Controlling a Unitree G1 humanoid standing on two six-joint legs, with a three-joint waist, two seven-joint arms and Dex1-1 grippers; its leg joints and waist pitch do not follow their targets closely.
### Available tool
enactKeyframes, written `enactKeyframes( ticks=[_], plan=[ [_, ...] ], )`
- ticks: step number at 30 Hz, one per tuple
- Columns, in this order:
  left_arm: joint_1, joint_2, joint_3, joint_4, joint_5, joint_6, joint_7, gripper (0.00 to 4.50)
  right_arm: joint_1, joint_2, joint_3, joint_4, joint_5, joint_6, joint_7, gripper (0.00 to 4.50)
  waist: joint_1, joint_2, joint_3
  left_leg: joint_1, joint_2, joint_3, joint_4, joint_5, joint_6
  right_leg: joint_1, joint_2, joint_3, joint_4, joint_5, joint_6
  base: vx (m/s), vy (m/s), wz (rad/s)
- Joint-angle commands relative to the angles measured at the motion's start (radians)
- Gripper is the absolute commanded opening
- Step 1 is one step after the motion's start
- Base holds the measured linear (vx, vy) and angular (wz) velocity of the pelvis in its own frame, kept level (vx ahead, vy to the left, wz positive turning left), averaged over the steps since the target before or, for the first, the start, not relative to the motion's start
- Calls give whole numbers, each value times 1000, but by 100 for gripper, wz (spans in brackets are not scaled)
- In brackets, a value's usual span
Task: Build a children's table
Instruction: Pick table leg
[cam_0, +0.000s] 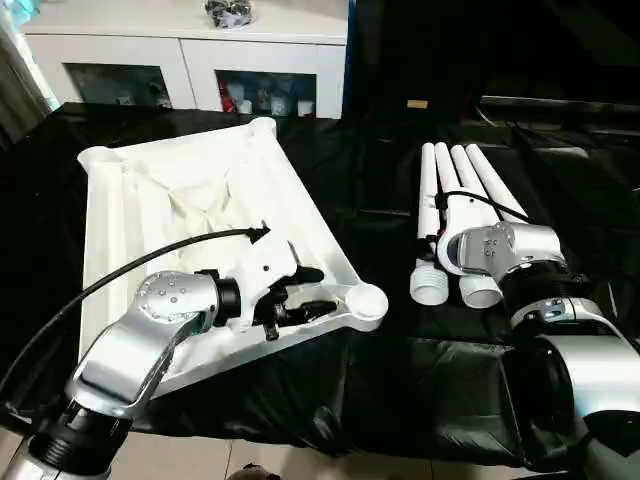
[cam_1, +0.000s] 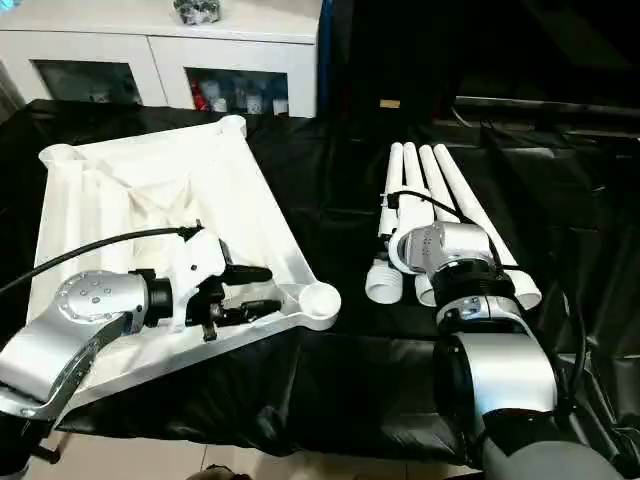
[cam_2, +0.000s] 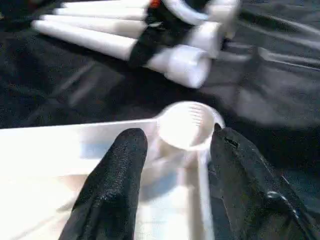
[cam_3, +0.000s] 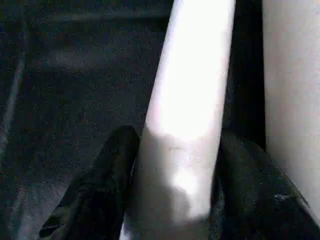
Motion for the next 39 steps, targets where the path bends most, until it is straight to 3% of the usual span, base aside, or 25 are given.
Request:
enactKeyframes(
  ticks=[1, 4, 5, 6, 7, 8, 10, 13, 14, 16, 17, 18, 19, 20, 21, 22, 23, 25, 26, 27, 28, 29, 32, 37, 39],
  plan=[
    [-34, -3, 25, 41, 31, -4, 42, 241, -26, -8, -15, -31, 9, -32, -14, 225, -1, 6, -74, 20, 87, -33, -68, -90, -11, 46, -97, 62, -68, 10, -274, 0, 0, 0],
    [-81, -24, 43, 109, 65, 0, 110, 274, 10, -3, -23, -122, 23, -49, 7, 198, 1, 0, -76, 19, 87, -33, -67, -79, 1, 49, -99, 61, -66, 30, -280, 0, 0, 0],
    [-117, -53, 76, 150, 61, 14, 161, 274, 54, 10, -41, -217, 54, -23, 27, 195, 3, 2, -75, 18, 86, -32, -66, -70, 8, 50, -96, 62, -66, 47, -266, 0, 0, 0],
    [-118, -54, 78, 151, 60, 15, 163, 278, 57, 10, -42, -221, 56, -21, 28, 191, 4, 7, -79, 21, 88, -34, -65, -63, 8, 51, -97, 61, -61, 64, -268, 0, 0, 0],
    [-130, -66, 91, 162, 49, 21, 175, 287, 76, 16, -49, -258, 65, -6, 33, 188, 5, 3, -79, 20, 90, -35, -66, -50, 19, 52, -99, 61, -62, 91, -266, 0, 0, 0],
    [-141, -82, 109, 163, 25, 36, 183, 302, 108, 30, -67, -310, 92, 19, 40, 186, 8, 16, -84, 22, 90, -39, -64, -43, 18, 51, -102, 59, -57, 103, -274, 0, 0, 0],
    [-160, -116, 137, 161, -23, 82, 190, 316, 174, 51, -86, -402, 137, 36, 64, 186, 11, 15, -81, 21, 91, -37, -64, -47, 25, 52, -102, 61, -60, 132, -283, 0, 0, 0],
    [-205, -187, 181, 185, -69, 141, 242, 342, 269, 86, -94, -549, 216, -65, 179, 186, 22, 3, -81, 20, 92, -36, -65, -69, 28, 53, -109, 61, -66, 83, -288, 0, 0, 0],
    [-217, -213, 198, 192, -87, 159, 259, 351, 299, 92, -90, -598, 243, -93, 230, 186, 27, 7, -81, 21, 94, -34, -63, -78, 31, 51, -111, 62, -66, 75, -287, 0, 0, 0],
    [-228, -248, 221, 198, -116, 175, 279, 356, 327, 95, -83, -642, 265, -113, 277, 186, 32, 5, -79, 20, 96, -36, -65, -84, 40, 51, -110, 60, -70, 59, -284, 0, 0, 0],
    [-254, -325, 266, 210, -187, 223, 311, 373, 382, 95, -85, -747, 328, -90, 356, 185, 33, -6, -75, 18, 96, -34, -68, -85, 47, 53, -109, 61, -74, 39, -282, 0, 0, 0],
    [-261, -340, 277, 213, -202, 236, 319, 373, 390, 95, -89, -766, 343, -82, 370, 185, 41, -1, -75, 20, 98, -36, -66, -88, 48, 52, -113, 61, -74, 26, -279, 0, 0, 0],
    [-302, -430, 340, 237, -289, 314, 368, 385, 443, 90, -112, -887, 445, -21, 460, 185, 45, -10, -72, 17, 94, -30, -66, -90, 57, 55, -110, 62, -76, 10, -278, 0, 0, 0],
    [-317, -463, 359, 247, -330, 337, 372, 394, 468, 83, -119, -941, 496, 6, 511, 185, 61, -3, -76, 25, 98, -35, -61, -94, 63, 51, -116, 62, -77, 4, -280, 0, 0, 0],
    [-334, -495, 382, 256, -382, 361, 376, 394, 495, 74, -123, -990, 542, 31, 555, 185, 62, -9, -73, 19, 98, -36, -64, -90, 78, 50, -116, 61, -81, -14, -277, 0, 0, 0],
    [-344, -516, 397, 260, -419, 376, 378, 397, 512, 67, -123, -1020, 568, 47, 580, 185, 64, 0, -72, 16, 96, -37, -64, -89, 78, 51, -116, 61, -80, -26, -274, 0, 0, 0],
    [-361, -542, 421, 265, -459, 395, 389, 406, 532, 56, -115, -1049, 584, 62, 594, 185, 71, -2, -71, 15, 96, -39, -63, -92, 82, 49, -116, 61, -88, -58, -263, 0, 0, 0],
    [-378, -574, 436, 260, -508, 413, 388, 422, 560, 37, -92, -1093, 601, 72, 620, 185, 69, -8, -67, 12, 93, -39, -67, -103, 72, 48, -113, 60, -95, -110, -245, 0, 0, 0],
    [-380, -581, 424, 249, -500, 406, 382, 436, 573, 31, -81, -1109, 606, 66, 634, 185, 73, 13, -67, 12, 93, -42, -65, -106, 64, 48, -114, 60, -96, -126, -240, 0, 0, 0],
    [-381, -592, 420, 240, -507, 399, 376, 436, 581, 24, -69, -1119, 601, 58, 645, 185, 70, 5, -67, 14, 95, -43, -68, -119, 60, 47, -112, 61, -103, -146, -222, 0, 0, 0],
    [-383, -606, 429, 236, -531, 403, 378, 438, 588, 14, -52, -1124, 584, 47, 654, 185, 68, 9, -67, 9, 91, -44, -68, -118, 56, 50, -112, 60, -103, -157, -214, 0, 0, 0],
    [-386, -623, 443, 229, -556, 414, 385, 442, 599, 4, -35, -1134, 570, 38, 664, 185, 65, 3, -67, 10, 90, -43, -69, -125, 52, 49, -110, 60, -109, -179, -204, 0, 0, 0],
    [-394, -650, 471, 213, -600, 458, 397, 450, 619, -16, -19, -1160, 567, 49, 679, 185, 64, 3, -65, 9, 90, -44, -69, -120, 48, 48, -108, 59, -109, -199, -192, 0, 0, 0],
    [-390, -649, 478, 204, -617, 468, 416, 450, 618, -19, -19, -1168, 577, 56, 679, 185, 64, 7, -69, 11, 93, -46, -69, -99, 61, 44, -107, 58, -107, -162, -198, 0, 0, 0],
    [-390, -643, 469, 199, -594, 454, 462, 433, 621, -24, 9, -1182, 567, 37, 669, 185, 66, 8, -72, 11, 97, -48, -69, -85, 63, 44, -107, 57, -102, -121, -202, 0, 0, 0]
  ],
)
